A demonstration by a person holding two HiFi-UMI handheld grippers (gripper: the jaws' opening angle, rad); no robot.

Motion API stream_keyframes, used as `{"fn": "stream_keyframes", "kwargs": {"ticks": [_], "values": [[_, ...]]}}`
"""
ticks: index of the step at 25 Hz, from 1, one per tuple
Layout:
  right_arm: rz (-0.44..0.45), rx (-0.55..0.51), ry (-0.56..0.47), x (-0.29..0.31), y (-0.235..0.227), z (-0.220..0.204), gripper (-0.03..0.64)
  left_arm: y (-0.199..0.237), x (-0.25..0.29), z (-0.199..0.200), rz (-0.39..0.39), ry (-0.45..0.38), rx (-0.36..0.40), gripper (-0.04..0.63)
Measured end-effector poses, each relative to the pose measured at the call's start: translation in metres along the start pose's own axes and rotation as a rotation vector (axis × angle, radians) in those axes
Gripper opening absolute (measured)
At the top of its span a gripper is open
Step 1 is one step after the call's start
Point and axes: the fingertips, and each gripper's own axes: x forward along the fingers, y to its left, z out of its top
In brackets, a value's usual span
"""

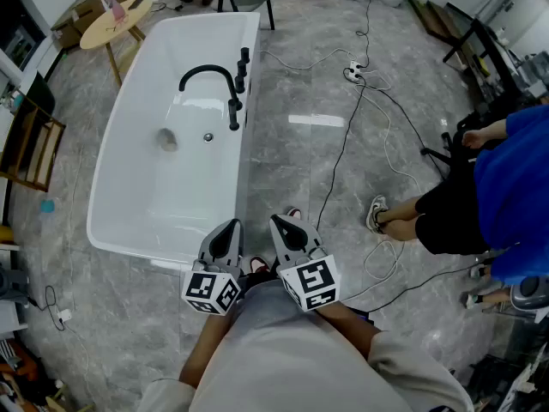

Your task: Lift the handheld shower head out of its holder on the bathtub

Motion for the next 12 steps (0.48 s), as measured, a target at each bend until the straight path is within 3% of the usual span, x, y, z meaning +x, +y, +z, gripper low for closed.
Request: {"fn": "stream_keyframes", "kwargs": {"ticks": [12], "values": [[0.022, 0.011, -0.001, 0.003, -0.01, -0.004, 0.017, -0.007, 0.013, -0.006, 0.0, 0.005, 0.008, 0.005]]}}
